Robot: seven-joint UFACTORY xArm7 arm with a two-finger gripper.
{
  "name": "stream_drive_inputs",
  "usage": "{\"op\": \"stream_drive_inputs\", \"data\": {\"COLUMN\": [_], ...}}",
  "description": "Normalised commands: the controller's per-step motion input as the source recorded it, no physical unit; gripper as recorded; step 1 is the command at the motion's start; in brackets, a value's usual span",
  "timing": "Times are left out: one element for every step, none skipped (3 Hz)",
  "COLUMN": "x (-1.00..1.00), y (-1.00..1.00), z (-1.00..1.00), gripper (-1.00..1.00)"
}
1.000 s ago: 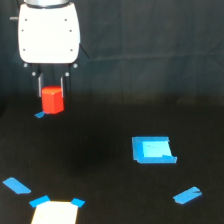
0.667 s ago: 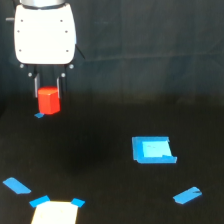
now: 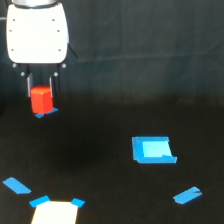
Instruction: Pick up the red object from the table
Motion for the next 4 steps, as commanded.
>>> {"op": "stream_drive_inputs", "data": {"x": [-0.23, -0.27, 0.08, 0.11], "y": [0.26, 0.28, -0.14, 0.47], "z": [0.27, -0.08, 0.73, 1.0], "gripper": [-1.0, -0.91, -1.0, -1.0]}}
